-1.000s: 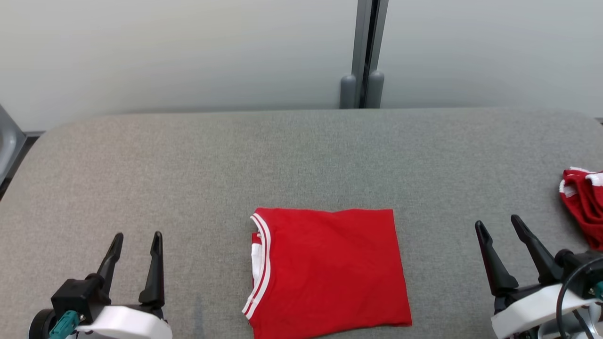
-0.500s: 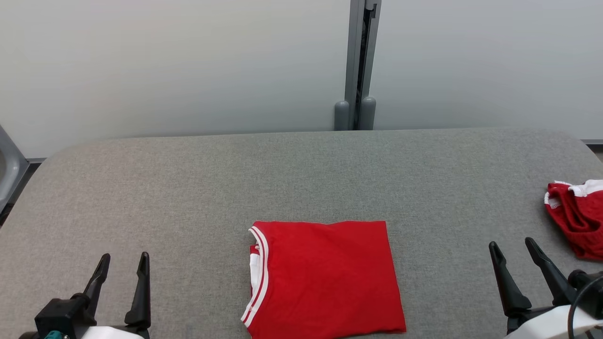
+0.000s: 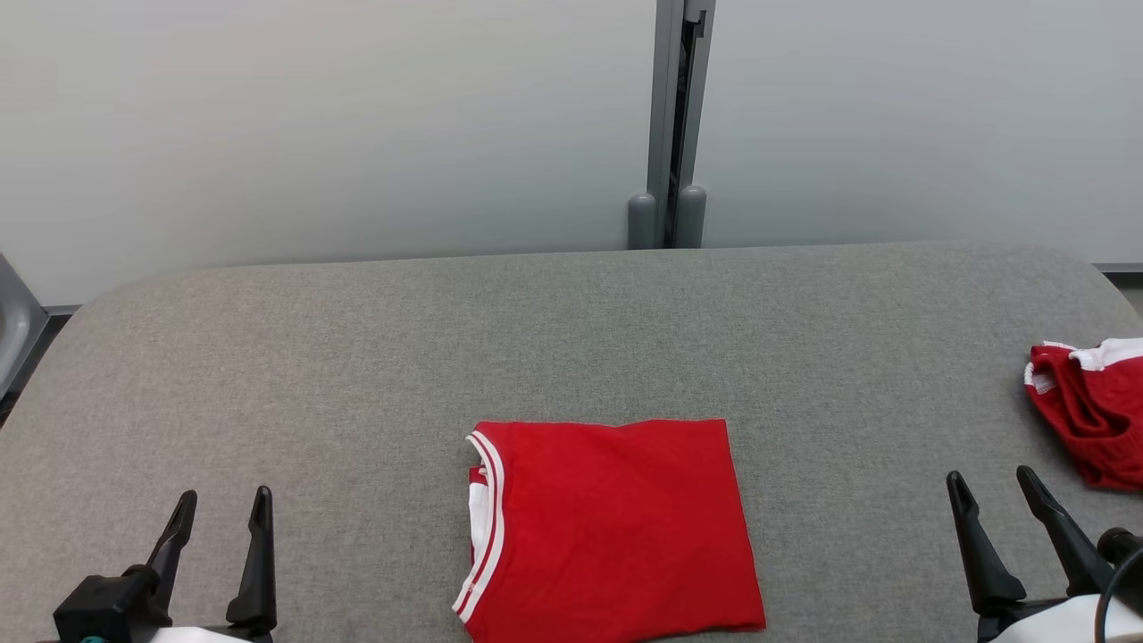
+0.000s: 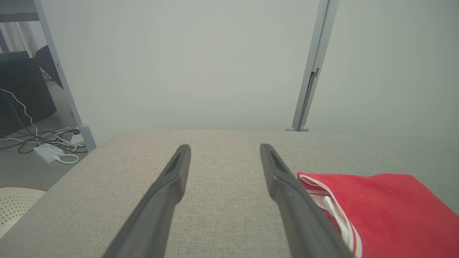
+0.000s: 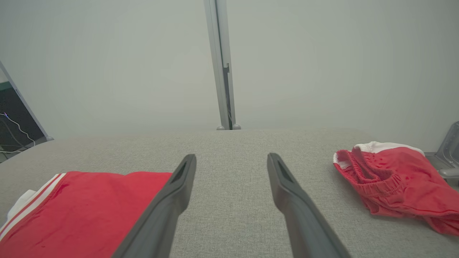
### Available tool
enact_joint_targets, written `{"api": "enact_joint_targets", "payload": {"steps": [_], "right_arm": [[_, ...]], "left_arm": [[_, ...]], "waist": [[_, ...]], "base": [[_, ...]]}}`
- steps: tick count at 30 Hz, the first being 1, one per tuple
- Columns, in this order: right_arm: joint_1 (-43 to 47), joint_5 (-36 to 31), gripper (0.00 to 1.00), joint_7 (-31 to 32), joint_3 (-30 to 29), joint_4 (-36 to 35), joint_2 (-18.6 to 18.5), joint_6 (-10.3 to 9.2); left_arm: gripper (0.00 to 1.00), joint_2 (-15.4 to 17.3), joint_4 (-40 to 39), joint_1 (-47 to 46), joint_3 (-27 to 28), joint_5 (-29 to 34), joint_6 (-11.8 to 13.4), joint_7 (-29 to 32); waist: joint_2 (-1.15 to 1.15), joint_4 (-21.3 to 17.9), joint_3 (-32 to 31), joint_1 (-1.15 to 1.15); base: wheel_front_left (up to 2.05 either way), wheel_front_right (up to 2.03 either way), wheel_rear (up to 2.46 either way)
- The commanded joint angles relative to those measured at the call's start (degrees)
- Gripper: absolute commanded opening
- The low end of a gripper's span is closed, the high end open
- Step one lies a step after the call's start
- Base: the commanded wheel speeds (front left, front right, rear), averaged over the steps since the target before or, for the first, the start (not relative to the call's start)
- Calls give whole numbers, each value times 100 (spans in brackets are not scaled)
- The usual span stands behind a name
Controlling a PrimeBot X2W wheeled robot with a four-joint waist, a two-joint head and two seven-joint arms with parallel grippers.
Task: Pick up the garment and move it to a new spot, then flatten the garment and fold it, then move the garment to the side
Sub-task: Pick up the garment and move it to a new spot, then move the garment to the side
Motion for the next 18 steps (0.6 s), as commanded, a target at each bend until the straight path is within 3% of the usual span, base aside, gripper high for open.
{"api": "enact_joint_targets", "payload": {"steps": [1,18], "right_arm": [[18,-22,100,36,-23,-42,-9,1],[23,-18,100,67,-36,-3,22,1]], "left_arm": [[100,46,-35,61,32,-41,34,3],[100,56,-139,71,-34,-60,161,109]], "waist": [[0,-4,7,0],[0,-24,-37,0]], "base": [[0,0,0],[0,0,0]]}}
